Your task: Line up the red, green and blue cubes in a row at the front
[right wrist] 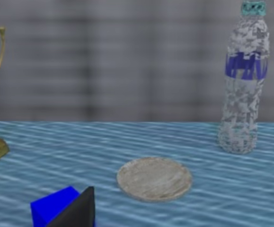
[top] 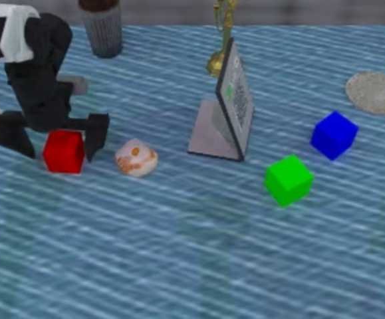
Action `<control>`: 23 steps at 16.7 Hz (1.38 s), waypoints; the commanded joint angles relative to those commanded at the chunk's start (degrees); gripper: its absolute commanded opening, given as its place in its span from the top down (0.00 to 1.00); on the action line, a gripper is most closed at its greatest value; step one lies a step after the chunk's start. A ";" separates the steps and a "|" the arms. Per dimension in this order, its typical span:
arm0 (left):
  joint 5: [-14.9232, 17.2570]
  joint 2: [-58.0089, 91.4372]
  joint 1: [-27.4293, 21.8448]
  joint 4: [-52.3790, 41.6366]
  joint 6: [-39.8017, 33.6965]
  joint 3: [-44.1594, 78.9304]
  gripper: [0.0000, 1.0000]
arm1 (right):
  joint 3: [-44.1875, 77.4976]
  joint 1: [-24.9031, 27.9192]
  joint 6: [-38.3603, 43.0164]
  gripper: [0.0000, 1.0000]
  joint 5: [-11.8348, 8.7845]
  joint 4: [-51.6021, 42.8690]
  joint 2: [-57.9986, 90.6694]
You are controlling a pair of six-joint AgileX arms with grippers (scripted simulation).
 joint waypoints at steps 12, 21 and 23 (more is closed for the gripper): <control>0.00 0.26 -0.01 0.53 0.00 -0.42 0.60 | 0.00 0.00 0.00 0.00 0.00 0.00 0.00; 0.00 0.26 -0.01 0.53 0.00 -0.42 1.00 | 0.00 0.00 0.00 0.00 0.00 0.00 0.00; 0.00 0.26 -0.01 0.53 0.00 -0.42 1.00 | 0.00 0.00 0.00 0.00 0.00 0.00 0.00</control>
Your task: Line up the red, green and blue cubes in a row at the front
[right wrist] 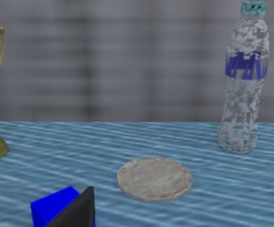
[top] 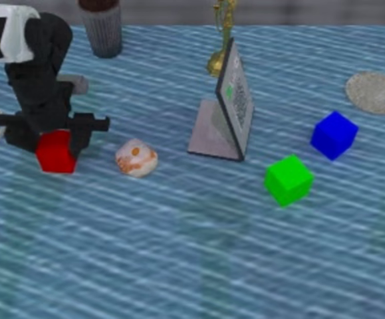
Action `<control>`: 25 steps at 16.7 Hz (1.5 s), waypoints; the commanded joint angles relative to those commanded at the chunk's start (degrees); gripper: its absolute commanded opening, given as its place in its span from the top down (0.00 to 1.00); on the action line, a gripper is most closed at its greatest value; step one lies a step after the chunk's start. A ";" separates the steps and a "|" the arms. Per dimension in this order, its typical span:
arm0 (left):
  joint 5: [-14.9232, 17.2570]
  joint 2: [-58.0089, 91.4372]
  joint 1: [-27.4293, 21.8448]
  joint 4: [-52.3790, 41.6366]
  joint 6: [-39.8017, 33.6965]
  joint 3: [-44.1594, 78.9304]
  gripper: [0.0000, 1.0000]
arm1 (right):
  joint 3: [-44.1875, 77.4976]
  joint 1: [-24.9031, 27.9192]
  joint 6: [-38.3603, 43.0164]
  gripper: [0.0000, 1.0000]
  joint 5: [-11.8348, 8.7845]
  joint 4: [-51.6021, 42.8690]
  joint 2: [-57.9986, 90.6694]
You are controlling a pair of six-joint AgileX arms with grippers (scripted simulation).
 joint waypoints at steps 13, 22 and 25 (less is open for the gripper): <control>-0.15 -5.61 1.17 -14.10 -0.05 9.89 1.00 | 0.00 0.00 0.00 0.00 0.00 0.00 0.00; -0.47 -11.58 -7.89 -12.81 -9.39 2.32 1.00 | 0.00 0.00 0.00 0.00 0.00 0.00 0.00; -0.70 -18.16 -17.01 -11.63 -20.44 -6.07 1.00 | 0.00 0.00 0.00 0.00 0.00 0.00 0.00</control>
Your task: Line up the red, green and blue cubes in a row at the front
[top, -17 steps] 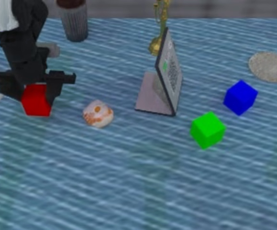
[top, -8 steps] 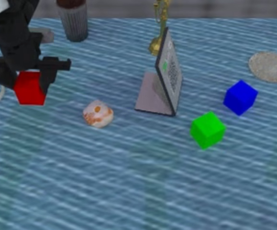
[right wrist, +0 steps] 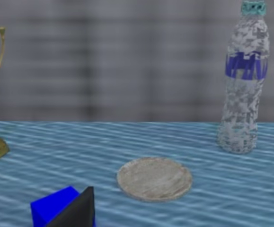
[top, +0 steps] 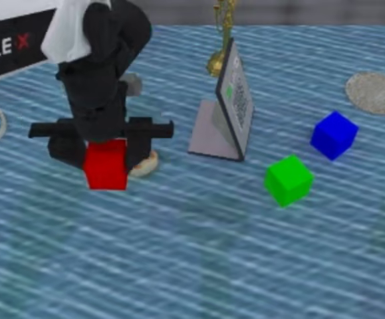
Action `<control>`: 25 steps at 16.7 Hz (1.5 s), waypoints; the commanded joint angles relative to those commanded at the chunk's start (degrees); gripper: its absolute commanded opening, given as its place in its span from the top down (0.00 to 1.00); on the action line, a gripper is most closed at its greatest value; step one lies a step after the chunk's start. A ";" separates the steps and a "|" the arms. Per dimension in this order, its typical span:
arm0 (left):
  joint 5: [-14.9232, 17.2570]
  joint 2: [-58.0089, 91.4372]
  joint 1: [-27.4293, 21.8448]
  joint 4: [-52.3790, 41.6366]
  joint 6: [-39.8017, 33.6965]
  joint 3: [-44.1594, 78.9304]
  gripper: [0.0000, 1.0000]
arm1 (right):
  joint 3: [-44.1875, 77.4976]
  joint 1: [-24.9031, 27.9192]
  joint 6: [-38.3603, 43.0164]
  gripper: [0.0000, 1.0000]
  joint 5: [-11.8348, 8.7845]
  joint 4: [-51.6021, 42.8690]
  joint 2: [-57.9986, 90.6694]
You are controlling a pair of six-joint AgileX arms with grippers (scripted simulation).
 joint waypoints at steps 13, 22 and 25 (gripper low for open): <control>-0.48 -13.83 -17.44 3.15 -19.60 -16.72 1.00 | 0.00 0.00 0.00 0.00 0.00 0.00 0.00; -0.47 -8.76 -17.55 18.52 -19.61 -26.69 1.00 | 0.00 0.00 0.00 0.00 0.00 0.00 0.00; -0.49 -8.58 -17.57 18.96 -19.61 -27.03 1.00 | 0.00 0.00 0.00 0.00 0.00 0.00 0.00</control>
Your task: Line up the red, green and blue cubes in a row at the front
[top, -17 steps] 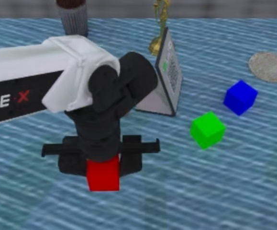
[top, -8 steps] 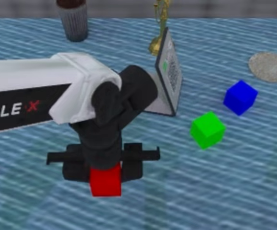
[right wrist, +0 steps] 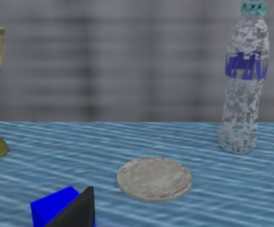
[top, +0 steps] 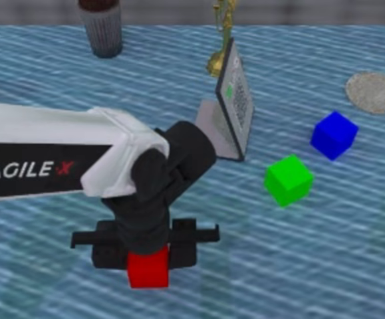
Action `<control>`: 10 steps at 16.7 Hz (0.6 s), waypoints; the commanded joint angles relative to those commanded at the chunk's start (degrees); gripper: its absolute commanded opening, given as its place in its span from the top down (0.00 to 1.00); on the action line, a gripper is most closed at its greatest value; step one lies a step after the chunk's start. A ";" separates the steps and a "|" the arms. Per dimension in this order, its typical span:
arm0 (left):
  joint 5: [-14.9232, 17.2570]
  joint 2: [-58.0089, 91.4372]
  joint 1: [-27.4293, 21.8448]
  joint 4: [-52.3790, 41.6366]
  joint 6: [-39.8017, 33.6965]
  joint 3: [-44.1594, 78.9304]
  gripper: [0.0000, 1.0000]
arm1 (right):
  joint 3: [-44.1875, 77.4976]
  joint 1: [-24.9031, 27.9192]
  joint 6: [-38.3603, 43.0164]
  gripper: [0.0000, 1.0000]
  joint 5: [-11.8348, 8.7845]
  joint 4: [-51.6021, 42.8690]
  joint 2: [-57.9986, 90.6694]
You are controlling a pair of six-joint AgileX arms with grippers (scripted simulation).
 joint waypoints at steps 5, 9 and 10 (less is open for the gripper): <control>0.00 0.00 0.00 0.00 0.00 0.00 0.70 | 0.00 0.00 0.00 0.00 0.00 0.00 0.00; 0.00 0.00 0.00 0.00 0.00 0.00 0.40 | 0.00 0.00 0.00 0.00 0.00 0.00 0.00; 0.00 0.00 0.00 0.00 0.00 0.00 0.32 | 0.00 0.00 0.00 0.00 0.00 0.00 0.00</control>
